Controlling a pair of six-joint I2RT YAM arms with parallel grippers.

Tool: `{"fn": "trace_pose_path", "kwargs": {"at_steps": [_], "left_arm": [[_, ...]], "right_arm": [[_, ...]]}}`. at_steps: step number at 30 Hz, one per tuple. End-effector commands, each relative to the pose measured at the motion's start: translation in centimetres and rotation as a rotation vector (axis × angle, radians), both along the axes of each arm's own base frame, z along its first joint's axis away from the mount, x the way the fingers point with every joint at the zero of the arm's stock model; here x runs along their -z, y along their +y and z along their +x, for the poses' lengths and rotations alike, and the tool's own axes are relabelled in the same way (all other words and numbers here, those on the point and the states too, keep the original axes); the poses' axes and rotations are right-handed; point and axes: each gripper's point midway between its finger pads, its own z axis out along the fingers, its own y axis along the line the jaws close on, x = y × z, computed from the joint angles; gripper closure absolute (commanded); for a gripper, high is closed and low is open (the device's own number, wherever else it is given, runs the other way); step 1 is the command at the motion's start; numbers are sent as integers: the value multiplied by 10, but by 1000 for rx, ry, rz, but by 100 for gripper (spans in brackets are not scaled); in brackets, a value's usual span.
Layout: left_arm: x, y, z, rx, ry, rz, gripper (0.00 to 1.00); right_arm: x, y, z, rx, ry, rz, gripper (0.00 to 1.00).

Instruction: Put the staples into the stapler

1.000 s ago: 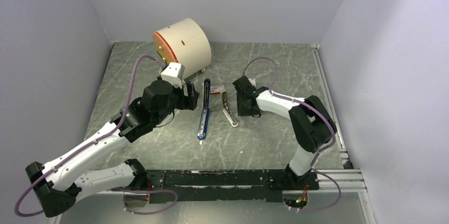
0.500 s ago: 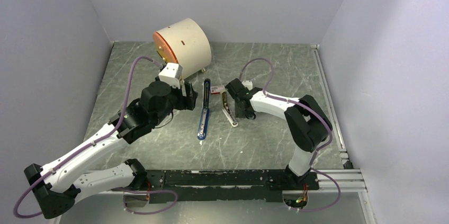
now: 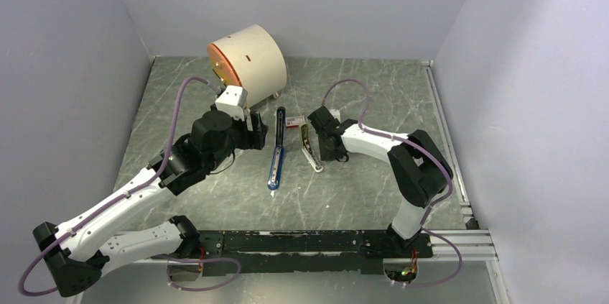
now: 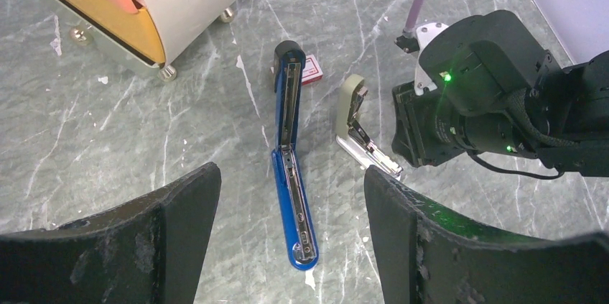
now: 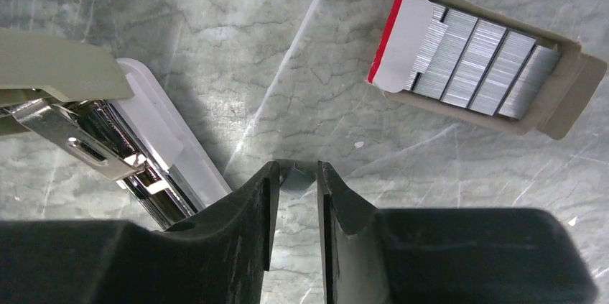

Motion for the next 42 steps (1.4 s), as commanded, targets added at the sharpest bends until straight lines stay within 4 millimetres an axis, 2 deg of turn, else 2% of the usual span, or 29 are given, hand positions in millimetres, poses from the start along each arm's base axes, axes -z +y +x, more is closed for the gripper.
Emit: {"fn": "trace_pose_path", "kwargs": {"at_steps": [1, 5, 8, 12, 18, 24, 29, 36, 39, 42], "left_arm": [[-3, 3, 3, -25, -14, -3, 22], [-3, 2, 4, -24, -13, -4, 22], [-2, 0, 4, -19, -8, -1, 22], [-2, 1, 4, -23, -7, 0, 22], [-2, 2, 4, -27, -9, 2, 22], [-1, 3, 5, -30, -8, 3, 22], [-1, 2, 5, -29, -7, 4, 22], [1, 1, 5, -29, -3, 7, 22], [1, 2, 5, -31, -3, 8, 22], [1, 2, 6, -33, -3, 8, 22]], "right_arm": [[24, -41, -40, -89, 193, -125, 68], [20, -50, -43, -72, 201, -137, 57], [21, -50, -46, -64, 207, -131, 54], [25, -41, -48, -78, 214, -79, 59], [23, -26, -36, -101, 182, -24, 60], [22, -21, -26, -122, 166, -28, 60], [23, -15, -27, -145, 176, 4, 66], [24, -13, -30, -148, 178, 15, 56], [21, -10, -27, -145, 162, 37, 57], [21, -10, -23, -126, 143, 30, 62]]}}
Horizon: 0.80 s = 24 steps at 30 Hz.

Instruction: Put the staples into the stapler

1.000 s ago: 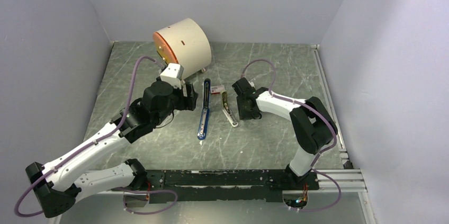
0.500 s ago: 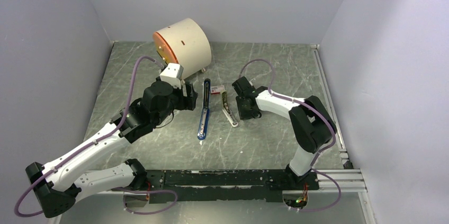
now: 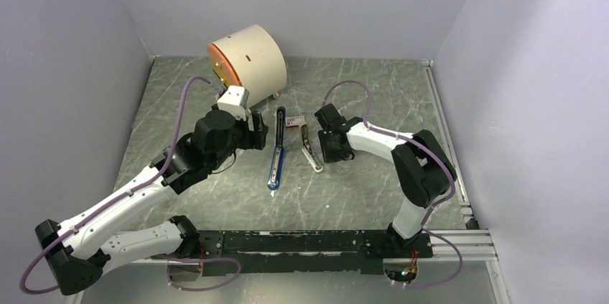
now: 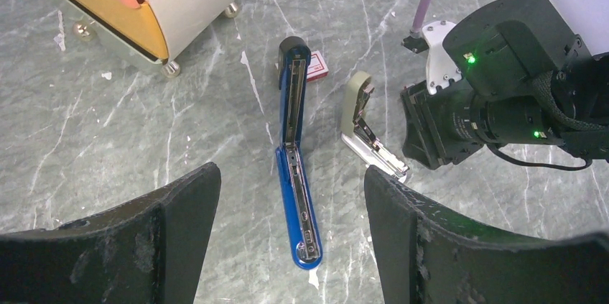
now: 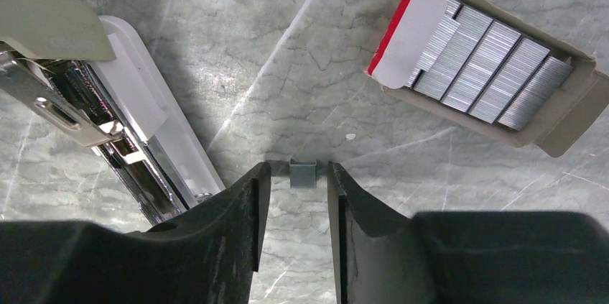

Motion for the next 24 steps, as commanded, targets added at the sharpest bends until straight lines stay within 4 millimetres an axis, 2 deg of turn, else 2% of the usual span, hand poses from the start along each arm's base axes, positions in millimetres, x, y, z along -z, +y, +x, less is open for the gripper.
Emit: {"fn": "trace_pose_path", "kwargs": {"at_steps": [1, 15, 24], "left_arm": [[-4, 2, 3, -21, -14, -10, 22], [-4, 2, 3, -20, -11, -10, 22], [-4, 1, 3, -19, -11, -11, 22]], "right_arm": [[20, -6, -14, 12, 55, -27, 63], [23, -13, -10, 23, 26, -57, 67], [22, -14, -9, 39, 12, -56, 73]]}}
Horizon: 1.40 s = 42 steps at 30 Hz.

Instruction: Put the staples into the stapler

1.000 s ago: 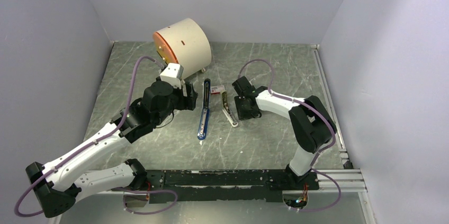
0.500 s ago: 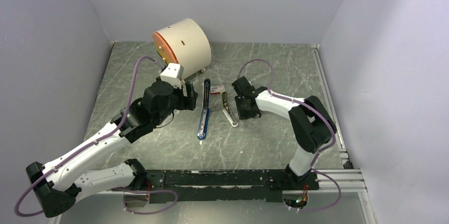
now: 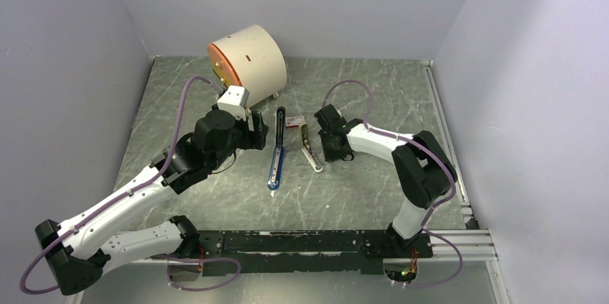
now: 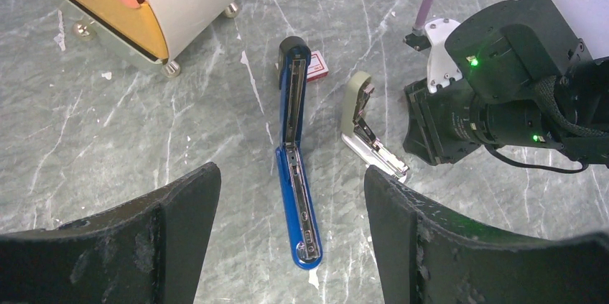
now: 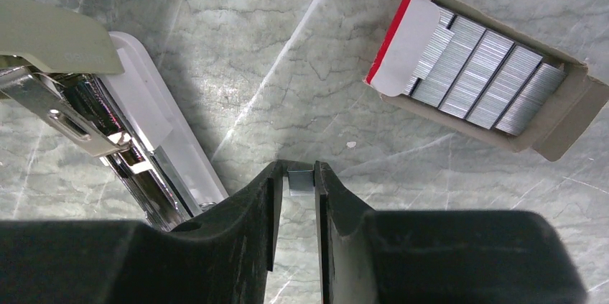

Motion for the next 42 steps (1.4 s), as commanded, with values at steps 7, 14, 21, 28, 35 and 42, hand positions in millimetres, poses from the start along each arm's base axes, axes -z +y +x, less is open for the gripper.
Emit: {"fn": "trace_pose_path", "kwargs": {"at_steps": [7, 14, 21, 28, 35, 42], "left_arm": [[-3, 2, 3, -21, -11, -10, 22], [-2, 1, 3, -21, -7, -6, 22], [-3, 2, 4, -26, -12, -5, 22], [-1, 2, 4, -26, -7, -1, 22], [0, 2, 6, -35, -10, 0, 22], [-3, 6, 8, -56, -33, -6, 22]], "right_arm": [[25, -15, -16, 26, 63, -64, 71], [26, -15, -15, 35, 59, -66, 67], [28, -16, -13, 42, 56, -75, 78], [11, -14, -6, 36, 4, -52, 81], [-35, 9, 13, -21, -156, 77, 81], [-49, 32, 12, -113, -219, 146, 81]]}}
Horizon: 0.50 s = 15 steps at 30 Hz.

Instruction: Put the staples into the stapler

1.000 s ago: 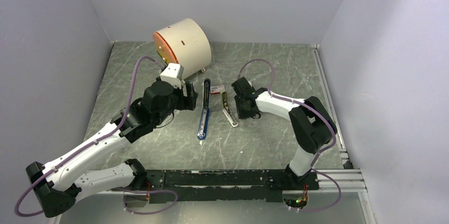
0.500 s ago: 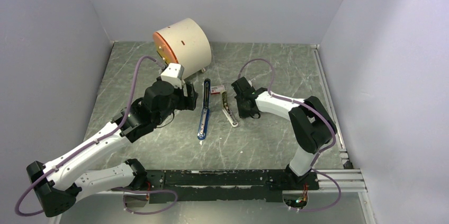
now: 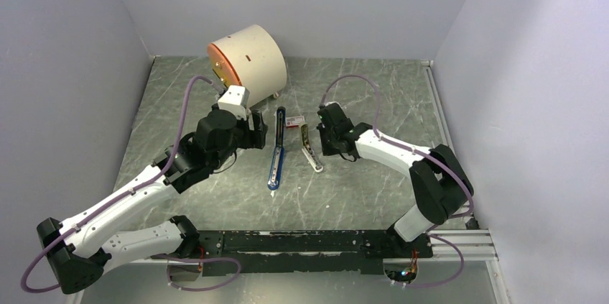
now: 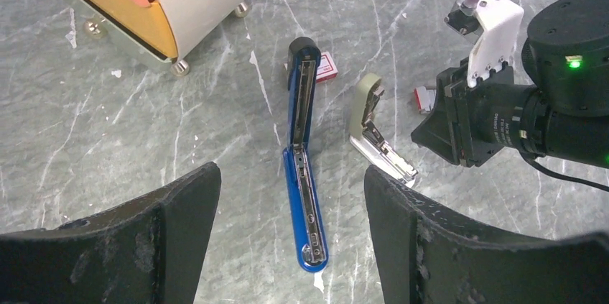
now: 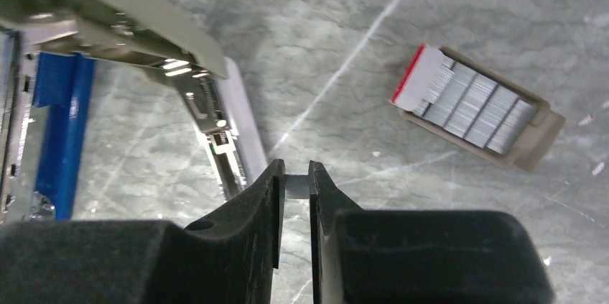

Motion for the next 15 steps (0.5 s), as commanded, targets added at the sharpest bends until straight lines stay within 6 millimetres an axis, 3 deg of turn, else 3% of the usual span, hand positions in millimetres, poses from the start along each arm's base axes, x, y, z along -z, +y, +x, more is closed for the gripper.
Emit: {"fn": "trace_pose_path", "kwargs": {"at_steps": [1, 8, 15], "left_arm": [[-6, 4, 5, -36, -37, -21, 22], [-8, 1, 8, -26, -49, -17, 22], [-7, -1, 7, -19, -43, -19, 23]], "right_arm": [[-9, 18, 0, -79, -61, 44, 81], [-20, 31, -9, -153, -102, 87, 81], [-18, 39, -16, -206, -112, 81, 81]]}}
